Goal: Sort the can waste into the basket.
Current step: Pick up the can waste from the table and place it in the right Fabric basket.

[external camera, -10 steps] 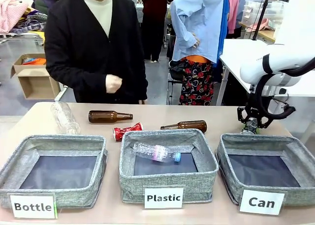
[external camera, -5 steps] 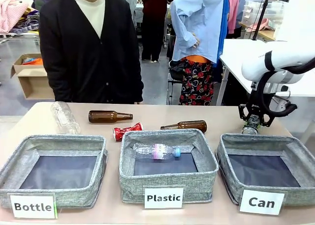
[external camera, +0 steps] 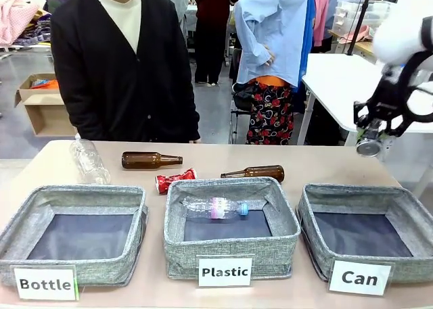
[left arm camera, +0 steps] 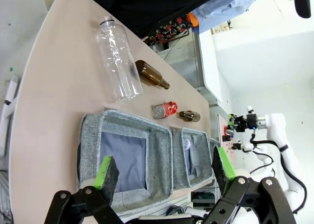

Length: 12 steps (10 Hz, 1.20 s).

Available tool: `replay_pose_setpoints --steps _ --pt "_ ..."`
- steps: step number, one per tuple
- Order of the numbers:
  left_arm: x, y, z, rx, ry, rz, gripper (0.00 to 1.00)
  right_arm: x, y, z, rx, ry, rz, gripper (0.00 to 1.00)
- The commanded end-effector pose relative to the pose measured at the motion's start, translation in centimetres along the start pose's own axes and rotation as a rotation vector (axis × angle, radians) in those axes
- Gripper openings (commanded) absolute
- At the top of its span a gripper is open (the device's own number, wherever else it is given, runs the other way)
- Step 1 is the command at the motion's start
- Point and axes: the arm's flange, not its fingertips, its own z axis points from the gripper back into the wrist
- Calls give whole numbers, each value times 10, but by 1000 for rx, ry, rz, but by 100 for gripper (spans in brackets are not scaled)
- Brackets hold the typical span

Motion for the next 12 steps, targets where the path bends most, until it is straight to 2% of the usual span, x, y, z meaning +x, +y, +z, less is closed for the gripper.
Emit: replay_pose_setpoints --steps 1,2,4,6,7,8,12 --pt "0 1 -2 -17 -11 -21 100 -50 -25 10 72 51 311 0" --pt "0 1 -2 -17 -11 -21 100 -75 -35 14 -23 94 564 0" --pt "0 1 -2 -17 -11 -21 100 -119 -59 11 -176 71 1016 0" --pt "0 1 -2 -17 -11 -21 100 -144 -77 -5 -316 29 1523 0" --pt "0 1 -2 -17 -11 -21 100 -149 -81 -10 -329 -5 1680 0" --pt "0 1 -2 -17 -11 -21 100 -150 -84 -11 -295 -19 1763 0" --pt "0 1 -2 -17 -11 -21 100 -144 -77 -10 -154 19 1827 0"
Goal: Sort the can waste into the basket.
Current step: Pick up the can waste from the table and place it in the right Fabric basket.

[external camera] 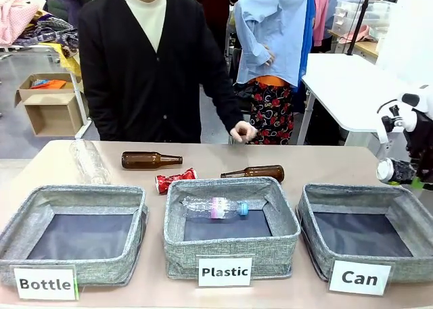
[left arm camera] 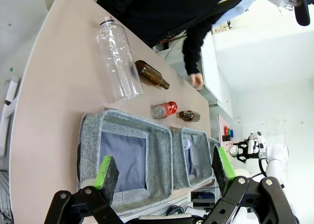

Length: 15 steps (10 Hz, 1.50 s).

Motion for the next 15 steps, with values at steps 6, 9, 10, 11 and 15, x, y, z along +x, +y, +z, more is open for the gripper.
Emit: replay_pose_setpoints --steps 6,9,10,11,15 --pt "0 1 -3 -17 -11 -20 100 -5 -6 -8 99 -119 53 100" --pt "0 1 -3 -17 -11 -20 100 -5 -10 -6 152 -143 3 100" --pt "0 1 -3 -17 -11 -20 100 -5 -13 -1 259 -206 -109 100" --pt "0 1 -3 -17 -11 -20 100 -8 -20 9 440 -326 -320 100" --pt "0 1 -3 -17 -11 -20 100 -59 -59 21 1409 -1157 -1319 100"
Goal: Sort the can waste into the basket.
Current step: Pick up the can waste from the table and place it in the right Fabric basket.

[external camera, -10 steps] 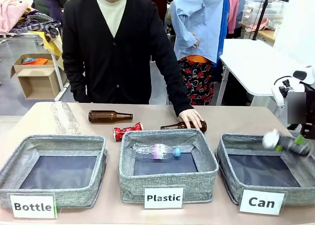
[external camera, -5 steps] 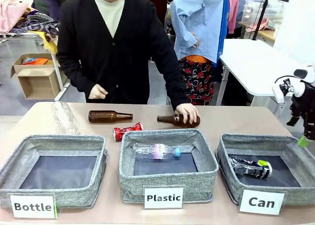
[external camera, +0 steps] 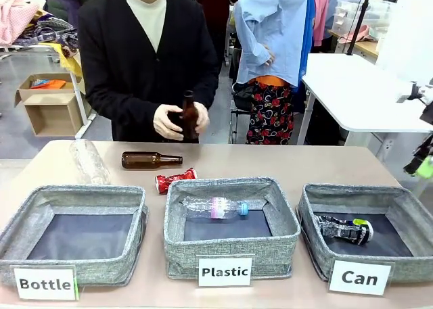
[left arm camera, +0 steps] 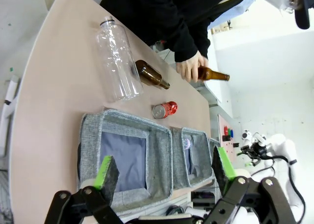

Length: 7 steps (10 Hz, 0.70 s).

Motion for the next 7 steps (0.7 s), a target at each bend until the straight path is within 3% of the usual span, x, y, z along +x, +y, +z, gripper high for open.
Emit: replay_pose_setpoints --steps 1,2,4,6,7 --pt "0 1 -2 -18 -12 -21 100 -3 -17 31 840 -1077 -820 100" --pt "0 1 -2 -18 -12 -21 100 -14 -18 31 900 -1253 -866 100" --pt "0 1 -2 -18 -12 -21 100 -27 -17 30 927 -1448 -872 100" --pt "0 1 -2 -18 -12 -21 100 -25 -17 29 826 -1502 -928 100" --pt "0 0 0 1 1 -1 100 -40 -29 34 492 -384 -508 100"
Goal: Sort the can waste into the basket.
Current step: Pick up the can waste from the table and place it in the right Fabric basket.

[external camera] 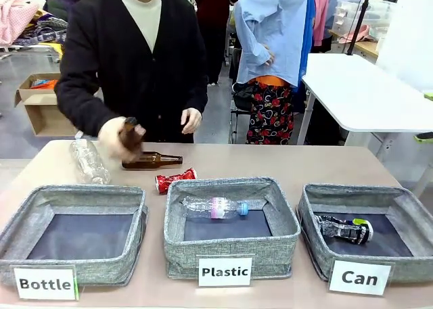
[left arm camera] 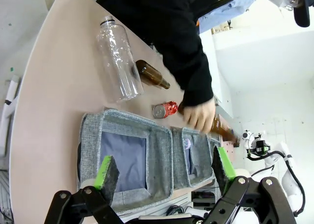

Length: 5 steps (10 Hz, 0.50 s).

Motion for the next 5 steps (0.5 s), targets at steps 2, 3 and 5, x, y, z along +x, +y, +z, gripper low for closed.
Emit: replay_pose_setpoints --steps 2,3,5 --pt "10 -68 102 -284 -108 27 100 -1 0 -4 -89 125 96 100" --pt "18 -87 149 -344 -209 -36 100 -1 0 -4 -89 125 96 100" --pt "16 -89 194 -413 -283 -47 100 -1 0 -4 -89 125 96 100"
